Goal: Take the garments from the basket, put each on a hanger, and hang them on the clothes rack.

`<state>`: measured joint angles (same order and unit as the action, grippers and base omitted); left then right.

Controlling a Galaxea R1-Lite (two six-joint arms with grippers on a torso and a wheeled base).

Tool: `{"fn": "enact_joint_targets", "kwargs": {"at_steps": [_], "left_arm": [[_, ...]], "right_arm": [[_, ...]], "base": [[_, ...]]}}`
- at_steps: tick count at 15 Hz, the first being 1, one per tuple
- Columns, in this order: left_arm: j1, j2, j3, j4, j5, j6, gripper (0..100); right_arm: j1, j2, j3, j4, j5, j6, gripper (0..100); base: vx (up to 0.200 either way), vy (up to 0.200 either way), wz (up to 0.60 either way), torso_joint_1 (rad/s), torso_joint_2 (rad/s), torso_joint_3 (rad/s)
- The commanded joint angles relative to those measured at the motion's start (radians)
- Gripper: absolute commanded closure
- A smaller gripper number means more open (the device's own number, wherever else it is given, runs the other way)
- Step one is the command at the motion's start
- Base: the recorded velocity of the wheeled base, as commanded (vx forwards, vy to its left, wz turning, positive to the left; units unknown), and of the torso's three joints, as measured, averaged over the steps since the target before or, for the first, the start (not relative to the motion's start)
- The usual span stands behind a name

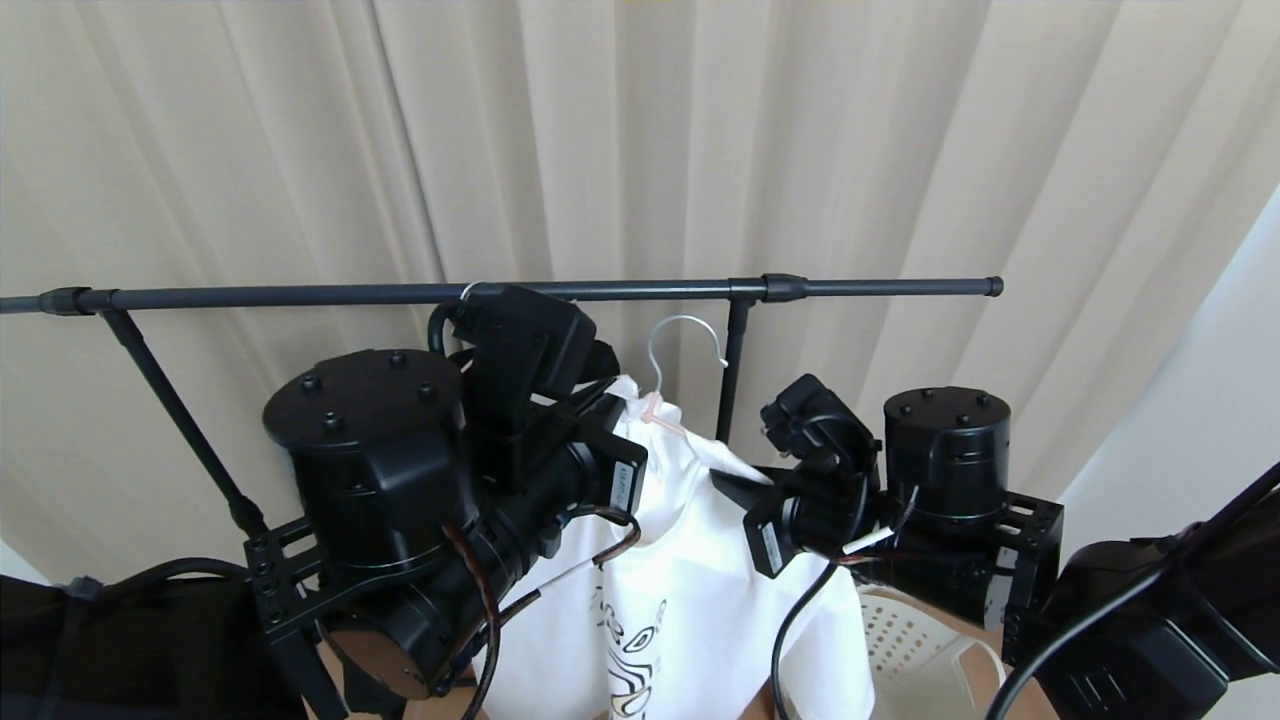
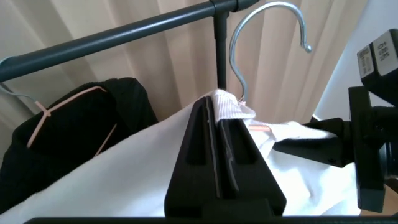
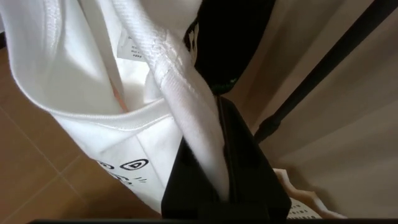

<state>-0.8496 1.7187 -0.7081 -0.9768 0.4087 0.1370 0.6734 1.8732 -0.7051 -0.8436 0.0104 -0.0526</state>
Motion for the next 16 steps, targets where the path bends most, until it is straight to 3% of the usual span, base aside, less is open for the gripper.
{"fn": "enact_joint_targets", "kwargs": {"at_steps": [1,9,10,16], "left_arm": [[0.003,0.002,-0.002,0.003,0.001,0.000,100],[0.003,-0.005,0.001,0.003,0.024,0.003,100],[0.001,-0.002,0.001,0.003,0.024,0.003,0],[0.009,-0.056,0.044,0.001,0.027,0.004,0]], "right_arm": [[-0.003,-0.014,-0.002,-0.003,0.002,0.005,100],[-0.021,-0.032,-0.010,-0.025,0.002,0.016,100],[-0.021,-0.034,-0.010,-0.025,0.002,0.016,100],[-0.044,-0.035,-0.008,-0.026,0.002,0.016,100]], "base": [[0.000,0.000,0.00,0.000,0.00,0.000],[0.000,0.000,0.00,0.000,0.00,0.000],[0.000,0.000,0.00,0.000,0.00,0.000],[0.000,0.000,0.00,0.000,0.00,0.000]]}}
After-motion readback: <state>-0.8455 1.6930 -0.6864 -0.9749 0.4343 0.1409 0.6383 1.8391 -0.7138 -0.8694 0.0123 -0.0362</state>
